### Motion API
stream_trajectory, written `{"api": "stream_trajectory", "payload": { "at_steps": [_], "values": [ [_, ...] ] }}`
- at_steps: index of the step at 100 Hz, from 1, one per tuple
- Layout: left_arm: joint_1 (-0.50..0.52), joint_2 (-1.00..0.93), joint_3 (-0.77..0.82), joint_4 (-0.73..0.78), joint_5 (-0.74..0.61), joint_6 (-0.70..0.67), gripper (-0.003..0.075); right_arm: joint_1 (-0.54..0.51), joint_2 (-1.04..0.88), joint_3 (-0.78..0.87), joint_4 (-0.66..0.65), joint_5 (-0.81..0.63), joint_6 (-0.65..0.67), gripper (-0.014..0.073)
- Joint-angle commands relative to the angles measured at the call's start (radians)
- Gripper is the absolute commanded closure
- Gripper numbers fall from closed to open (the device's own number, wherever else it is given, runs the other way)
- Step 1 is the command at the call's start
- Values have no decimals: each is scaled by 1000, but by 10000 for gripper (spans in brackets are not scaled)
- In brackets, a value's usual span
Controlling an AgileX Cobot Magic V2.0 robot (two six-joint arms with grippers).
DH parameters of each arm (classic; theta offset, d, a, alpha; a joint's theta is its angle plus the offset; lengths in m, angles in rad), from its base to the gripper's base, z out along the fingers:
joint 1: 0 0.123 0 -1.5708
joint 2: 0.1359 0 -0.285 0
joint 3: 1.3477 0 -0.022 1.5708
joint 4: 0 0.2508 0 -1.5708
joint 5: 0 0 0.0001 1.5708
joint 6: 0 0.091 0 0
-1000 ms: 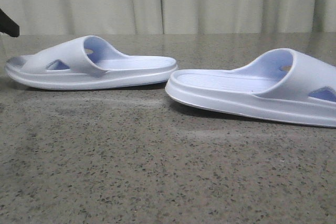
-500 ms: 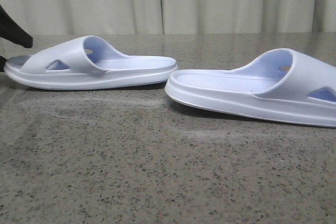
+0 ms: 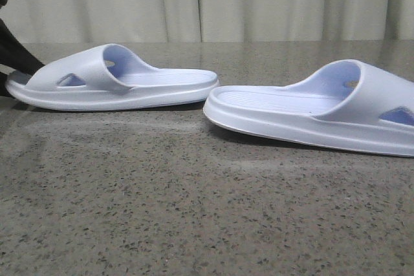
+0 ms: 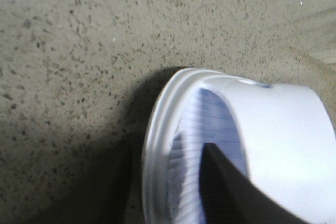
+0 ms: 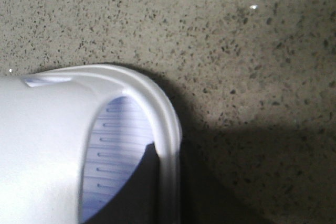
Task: Insert blue slippers together front up
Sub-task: 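Grasp each slipper's sole rim, left gripper one, right gripper the other, then lift both slippers off the table and bring them together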
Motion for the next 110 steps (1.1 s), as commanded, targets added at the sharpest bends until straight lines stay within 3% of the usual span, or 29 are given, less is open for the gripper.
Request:
{"api": "stream_trajectory", "payload": {
  "at_steps": [1, 6, 25, 43, 62, 75, 110],
  "values": [
    [-4, -33, -24, -47, 48, 10, 622, -3, -10, -19, 15, 3, -17, 701],
    [-4, -33, -24, -47, 57, 16, 704, -3, -10, -19, 16, 3, -17, 701],
    [10, -65, -24, -50, 53, 31, 705, -3, -10, -19, 34, 0, -17, 701],
    [89, -151, -24, -42, 60, 35, 705, -3, -12, -59, 75, 14, -20, 701],
    [174, -210, -24, -42, 128, 35, 705, -3, -13, -160, 225, 105, -86, 701],
    [182, -211, -24, -54, 150, 35, 705, -3, -21, -229, 337, 171, -134, 701],
    [182, -211, -24, -143, 206, 37, 705, -3, -69, -324, 370, 173, -140, 701]
  ]
}}
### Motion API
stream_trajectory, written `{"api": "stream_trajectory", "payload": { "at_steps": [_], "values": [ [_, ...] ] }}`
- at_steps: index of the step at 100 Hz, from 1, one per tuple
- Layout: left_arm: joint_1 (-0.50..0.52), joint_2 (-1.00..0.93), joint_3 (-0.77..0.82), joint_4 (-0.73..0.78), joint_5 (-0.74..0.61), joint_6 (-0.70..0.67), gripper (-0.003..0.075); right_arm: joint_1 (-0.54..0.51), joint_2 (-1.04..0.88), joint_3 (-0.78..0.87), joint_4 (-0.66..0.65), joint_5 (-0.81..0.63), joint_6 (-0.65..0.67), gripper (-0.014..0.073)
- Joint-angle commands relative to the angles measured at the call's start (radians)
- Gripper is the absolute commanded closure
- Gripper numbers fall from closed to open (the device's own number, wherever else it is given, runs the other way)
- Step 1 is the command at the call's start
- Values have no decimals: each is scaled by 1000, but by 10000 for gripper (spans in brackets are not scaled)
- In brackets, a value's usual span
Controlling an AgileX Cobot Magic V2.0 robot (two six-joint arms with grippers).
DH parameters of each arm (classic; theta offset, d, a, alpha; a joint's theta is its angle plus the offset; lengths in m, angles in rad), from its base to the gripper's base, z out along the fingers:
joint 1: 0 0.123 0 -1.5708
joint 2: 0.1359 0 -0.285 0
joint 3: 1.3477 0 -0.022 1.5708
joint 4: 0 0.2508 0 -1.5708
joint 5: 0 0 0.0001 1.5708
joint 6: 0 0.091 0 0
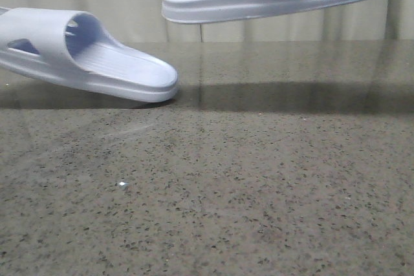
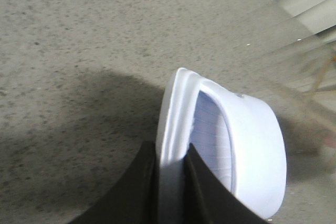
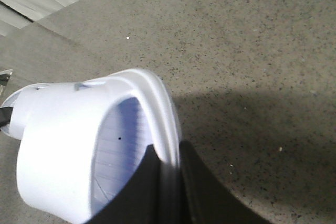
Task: Insert blue slippers together front up
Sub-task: 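Lift both slippers off the table and bring them together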
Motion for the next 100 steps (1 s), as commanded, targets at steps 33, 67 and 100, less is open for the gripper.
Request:
{"api": "stream_trajectory", "payload": {
  "at_steps": [33, 67, 100],
  "values": [
    [4, -40, -24, -235, 211, 8, 705, -3, 34, -36, 165, 48, -93, 701],
    [-37, -40, -24, -258, 248, 10, 705, -1, 115, -36, 248, 53, -179, 701],
    [-75, -40, -24, -270, 248, 10, 705, 52, 213, -36, 309, 50, -254, 701]
  ]
}}
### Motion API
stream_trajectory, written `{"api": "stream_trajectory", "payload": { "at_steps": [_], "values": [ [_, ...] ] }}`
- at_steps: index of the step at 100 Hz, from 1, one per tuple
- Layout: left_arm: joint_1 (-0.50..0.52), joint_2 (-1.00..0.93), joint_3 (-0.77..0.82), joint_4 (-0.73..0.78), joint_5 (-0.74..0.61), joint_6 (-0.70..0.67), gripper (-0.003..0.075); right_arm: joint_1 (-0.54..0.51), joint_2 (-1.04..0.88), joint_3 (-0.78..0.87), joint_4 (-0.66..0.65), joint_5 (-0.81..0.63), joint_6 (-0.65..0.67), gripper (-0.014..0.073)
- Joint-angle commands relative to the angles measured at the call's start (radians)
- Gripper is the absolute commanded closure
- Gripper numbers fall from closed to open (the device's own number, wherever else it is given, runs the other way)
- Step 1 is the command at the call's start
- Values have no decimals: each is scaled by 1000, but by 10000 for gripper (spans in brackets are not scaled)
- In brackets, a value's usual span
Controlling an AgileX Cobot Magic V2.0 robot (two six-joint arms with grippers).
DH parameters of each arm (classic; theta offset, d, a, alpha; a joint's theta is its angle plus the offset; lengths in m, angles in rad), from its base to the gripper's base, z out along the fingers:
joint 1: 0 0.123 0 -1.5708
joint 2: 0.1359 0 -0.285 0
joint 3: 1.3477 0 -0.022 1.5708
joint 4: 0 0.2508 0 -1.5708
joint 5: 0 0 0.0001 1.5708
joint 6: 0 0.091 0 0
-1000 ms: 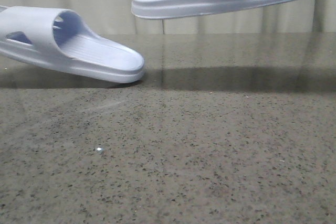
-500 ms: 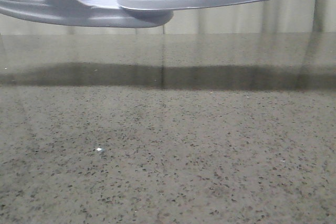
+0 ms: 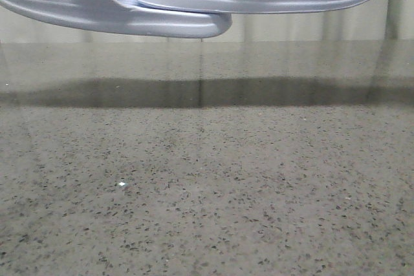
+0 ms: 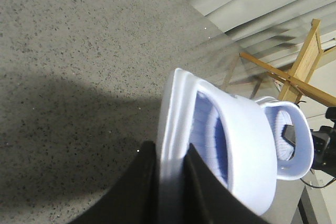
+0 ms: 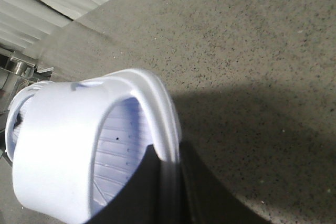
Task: Insert blue slippers together front up
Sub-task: 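Lift both slippers off the table and bring them together, then stack the right gripper's slipper onto the left gripper's slipper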
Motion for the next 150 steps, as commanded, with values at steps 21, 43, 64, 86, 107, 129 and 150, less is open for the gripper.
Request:
{"api": "stream_trajectory", "payload": {
  "at_steps": [21, 43, 64, 86, 107, 129, 150],
  "values": [
    [-51, -40, -24, -103, 92, 3, 705, 83, 66, -36, 135, 8, -83, 701],
    [-100, -40, -24, -138, 92, 9, 705, 180, 154, -43, 204, 8, -138, 701],
    [-132, -37, -24, -138, 86, 11, 705, 288, 234, -90, 233, 12, -156, 701],
    [-151, -25, -24, -138, 86, 16, 705, 365, 278, -168, 240, 1, -156, 700],
    [-118, -25, -24, -128, 81, 26, 705, 312, 278, -176, 217, 66, -156, 535],
    [-82, -25, -24, -103, 44, 40, 705, 170, 278, -176, 195, 225, -156, 350],
    [-94, -25, -24, -70, -45, 48, 705, 23, 273, -176, 181, 344, -142, 350]
  ]
}}
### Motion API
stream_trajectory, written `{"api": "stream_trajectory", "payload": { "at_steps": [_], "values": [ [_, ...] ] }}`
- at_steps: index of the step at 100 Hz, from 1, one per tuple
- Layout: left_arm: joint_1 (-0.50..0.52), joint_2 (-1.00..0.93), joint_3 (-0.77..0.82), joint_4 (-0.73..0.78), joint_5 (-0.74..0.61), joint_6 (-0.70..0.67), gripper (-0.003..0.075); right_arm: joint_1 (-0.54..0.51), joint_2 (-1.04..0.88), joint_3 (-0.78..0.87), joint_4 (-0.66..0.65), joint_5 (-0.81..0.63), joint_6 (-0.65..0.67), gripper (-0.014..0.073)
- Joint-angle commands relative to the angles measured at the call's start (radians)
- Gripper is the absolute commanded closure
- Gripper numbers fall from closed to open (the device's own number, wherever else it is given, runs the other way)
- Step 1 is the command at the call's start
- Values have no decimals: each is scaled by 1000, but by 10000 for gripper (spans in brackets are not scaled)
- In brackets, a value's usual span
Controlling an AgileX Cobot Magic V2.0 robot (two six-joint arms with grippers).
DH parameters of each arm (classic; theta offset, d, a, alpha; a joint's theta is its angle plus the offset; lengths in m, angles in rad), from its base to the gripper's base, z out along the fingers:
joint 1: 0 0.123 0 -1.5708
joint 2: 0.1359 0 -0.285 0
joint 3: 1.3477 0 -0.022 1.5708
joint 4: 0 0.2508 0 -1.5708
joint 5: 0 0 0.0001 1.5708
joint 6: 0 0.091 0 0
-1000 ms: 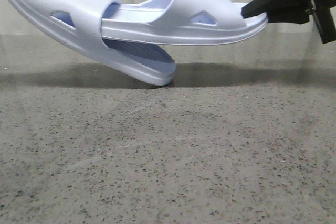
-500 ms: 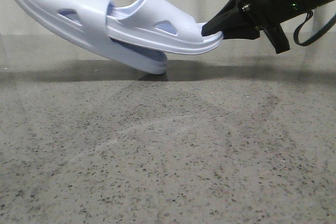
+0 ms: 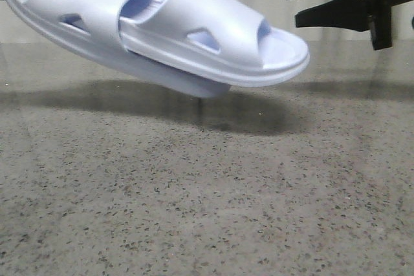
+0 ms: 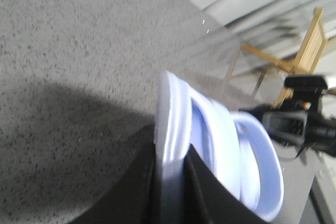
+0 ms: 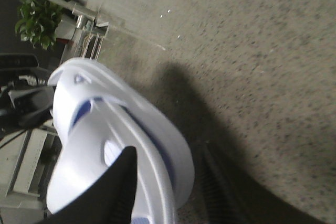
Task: Insert blue slippers together front up
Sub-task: 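Stack the right gripper's slipper onto the left gripper's slipper, then lower the stacked slippers onto the table and open both grippers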
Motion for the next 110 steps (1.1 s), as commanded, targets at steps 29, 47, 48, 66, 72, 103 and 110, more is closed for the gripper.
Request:
{"api": "stream_trajectory", "payload": {
  "at_steps": [29, 47, 48, 66, 72, 103, 110],
  "values": [
    [-159, -26, -18, -55, -178, 69, 705, -107, -75, -31, 15, 149, 0, 350],
    [-255, -26, -18, 7, -355, 102, 703, -107, -75, -31, 16, 149, 1, 350],
    [-258, -26, -18, 9, -363, 102, 703, -107, -75, -31, 16, 149, 1, 350],
    [-262, -26, -18, 87, -408, 136, 577, -107, -75, -31, 14, 147, 1, 350],
    [-262, -26, -18, 128, -416, 136, 486, -107, -75, -31, 14, 147, 1, 350],
    [-204, -30, -68, 257, -374, 136, 265, -107, -75, -31, -6, 147, 1, 351],
    [-179, -32, -97, 259, -331, 136, 267, -107, -76, -31, -10, 147, 1, 376]
  ]
}}
